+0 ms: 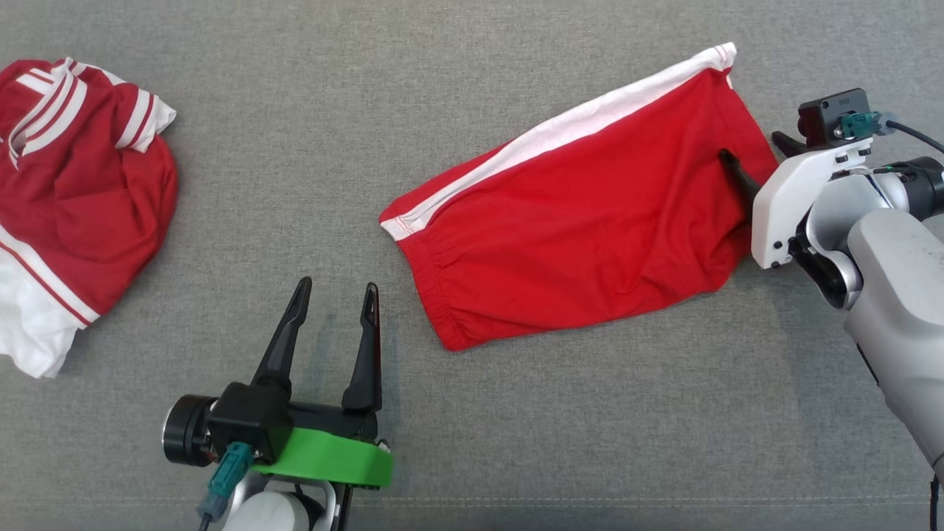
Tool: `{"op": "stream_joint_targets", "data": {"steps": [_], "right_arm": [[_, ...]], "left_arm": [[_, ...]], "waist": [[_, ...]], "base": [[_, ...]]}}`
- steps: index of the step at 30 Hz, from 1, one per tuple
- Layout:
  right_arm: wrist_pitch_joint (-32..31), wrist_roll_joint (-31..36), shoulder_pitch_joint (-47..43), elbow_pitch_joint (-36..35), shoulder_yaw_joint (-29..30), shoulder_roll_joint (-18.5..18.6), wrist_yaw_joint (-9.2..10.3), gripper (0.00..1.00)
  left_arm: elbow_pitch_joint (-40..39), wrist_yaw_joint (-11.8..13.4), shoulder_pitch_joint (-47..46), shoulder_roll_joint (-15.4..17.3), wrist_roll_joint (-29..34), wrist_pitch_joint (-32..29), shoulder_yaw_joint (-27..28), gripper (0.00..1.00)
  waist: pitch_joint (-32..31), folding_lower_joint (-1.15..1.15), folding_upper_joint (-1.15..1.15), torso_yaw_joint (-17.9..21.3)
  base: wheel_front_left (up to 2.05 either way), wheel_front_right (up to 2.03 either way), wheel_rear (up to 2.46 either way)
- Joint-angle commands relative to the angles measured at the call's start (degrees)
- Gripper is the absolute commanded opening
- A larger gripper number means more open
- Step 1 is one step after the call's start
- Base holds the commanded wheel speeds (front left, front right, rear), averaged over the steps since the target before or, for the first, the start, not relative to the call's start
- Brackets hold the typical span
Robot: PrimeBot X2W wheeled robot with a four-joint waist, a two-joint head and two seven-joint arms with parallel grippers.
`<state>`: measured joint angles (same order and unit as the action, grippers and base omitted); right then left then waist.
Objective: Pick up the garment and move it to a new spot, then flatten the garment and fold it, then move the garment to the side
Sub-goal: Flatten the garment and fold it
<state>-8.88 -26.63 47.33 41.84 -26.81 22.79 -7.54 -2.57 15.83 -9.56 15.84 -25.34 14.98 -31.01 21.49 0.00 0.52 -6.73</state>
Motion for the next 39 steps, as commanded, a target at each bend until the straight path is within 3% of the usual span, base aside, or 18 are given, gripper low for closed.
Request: {"op": "stream_joint_targets", "data": {"steps": [1, 7, 8, 9, 10, 19, 26, 33, 36, 39], "right_arm": [[0.48, 0.30, 0.56, 0.61, 0.47, 0.24, 0.11, 1.00], [-1.72, -1.62, -0.12, 5.12, 0.21, -2.32, 0.02, 1.00], [-2.24, -2.66, -0.52, 5.24, -0.06, -2.63, -0.03, 0.89], [-2.47, -3.73, -0.94, 5.06, -0.20, -2.86, -0.04, 0.33], [-3.01, -4.96, -1.45, 4.82, -0.39, -3.03, -0.04, 0.00], [-3.73, -17.51, -7.91, 1.33, 0.21, 0.44, 0.17, 0.00], [-2.34, -25.05, -14.73, 6.43, 7.90, 6.12, 0.16, 0.00], [1.84, -29.16, -16.61, 11.81, 17.15, 11.13, 0.11, 0.00], [2.71, -30.81, -16.89, 8.10, 18.79, 11.58, 0.08, 0.00], [1.67, -31.58, -18.21, 0.13, 17.30, 10.26, 0.06, 0.00]], "left_arm": [[0.36, -0.36, -0.57, -0.27, 0.33, 0.24, 0.30, 1.00], [2.32, -2.91, 0.53, -2.78, 2.87, 0.25, 3.11, 1.00], [2.52, -3.23, 0.93, -3.04, 2.97, 0.24, 3.47, 1.00], [2.84, -3.60, 1.30, -3.19, 3.13, 0.22, 3.86, 1.00], [3.02, -3.80, 1.63, -3.35, 3.42, 0.23, 4.27, 1.00], [4.80, -8.05, 5.59, -4.06, 5.79, 0.23, 7.06, 1.00], [6.36, -12.85, 7.75, -6.54, 7.45, 0.23, 8.17, 1.00], [7.87, -15.75, 9.78, -8.43, 9.57, 0.23, 10.09, 1.00], [8.39, -16.55, 10.56, -9.13, 9.97, 0.23, 10.96, 1.00], [8.71, -16.86, 11.43, -9.82, 10.37, 0.23, 12.03, 1.00]], "waist": [[1.43, 0.00, -0.52, -1.50], [1.13, 0.00, -0.52, -1.76], [0.89, 0.00, -0.52, -1.54], [0.55, 0.00, -0.52, -1.23], [0.13, 0.00, -0.52, -0.81], [-6.01, 0.00, -0.52, 4.09], [-8.96, 0.00, -0.52, 4.05], [-9.26, 0.00, -0.52, 2.81], [-9.60, 0.00, -0.52, 2.55], [-10.05, 0.00, -0.52, 3.06]], "base": [[0.00, 0.00, 0.00], [0.00, 0.00, 0.00], [0.00, 0.00, 0.00], [0.00, 0.00, 0.00], [0.00, 0.00, 0.00], [0.00, 0.00, 0.00], [0.00, 0.00, 0.00], [0.00, 0.00, 0.00], [0.00, 0.00, 0.00], [0.00, 0.00, 0.00]]}}
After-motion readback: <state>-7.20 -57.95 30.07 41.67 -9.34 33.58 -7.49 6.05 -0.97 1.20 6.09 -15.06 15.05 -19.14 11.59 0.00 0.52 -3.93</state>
